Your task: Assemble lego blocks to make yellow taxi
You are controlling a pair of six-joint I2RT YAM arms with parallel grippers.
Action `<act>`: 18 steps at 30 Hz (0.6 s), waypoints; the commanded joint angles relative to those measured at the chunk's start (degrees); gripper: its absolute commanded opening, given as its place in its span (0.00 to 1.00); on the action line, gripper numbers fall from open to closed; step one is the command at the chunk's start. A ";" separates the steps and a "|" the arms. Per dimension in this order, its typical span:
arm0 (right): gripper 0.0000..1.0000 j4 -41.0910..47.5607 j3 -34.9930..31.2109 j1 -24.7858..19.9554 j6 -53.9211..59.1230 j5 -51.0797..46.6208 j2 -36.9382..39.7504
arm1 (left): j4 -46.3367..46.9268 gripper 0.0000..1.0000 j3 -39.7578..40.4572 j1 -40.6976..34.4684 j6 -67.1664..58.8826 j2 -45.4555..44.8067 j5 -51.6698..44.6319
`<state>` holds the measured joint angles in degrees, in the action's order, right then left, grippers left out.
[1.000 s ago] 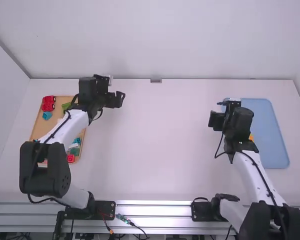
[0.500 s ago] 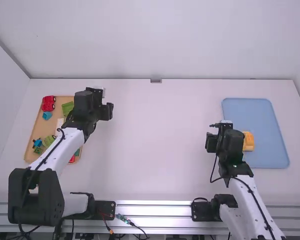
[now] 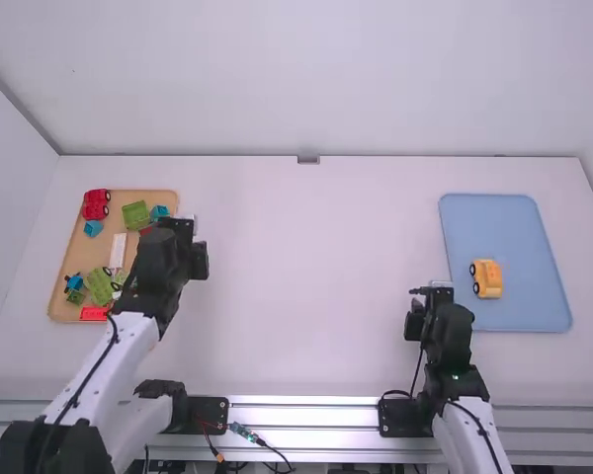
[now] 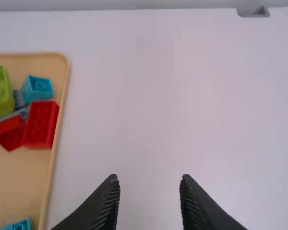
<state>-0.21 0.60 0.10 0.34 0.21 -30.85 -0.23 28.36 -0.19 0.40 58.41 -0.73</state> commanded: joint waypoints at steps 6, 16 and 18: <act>0.12 0.21 -0.60 -0.10 -0.34 -0.21 8.86 | 0.23 0.15 -9.97 0.19 -0.40 -10.54 0.73; 0.00 0.21 -0.60 -0.10 -0.34 -0.21 18.63 | 0.23 0.00 -22.73 0.19 -0.40 -23.29 0.73; 0.00 0.21 -0.60 -0.10 -0.34 -0.21 20.19 | 0.23 0.00 -24.89 0.19 -0.40 -25.45 0.73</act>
<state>-0.40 0.58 0.10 0.25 0.14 -12.08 -0.23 5.39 -0.16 0.38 34.79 -0.30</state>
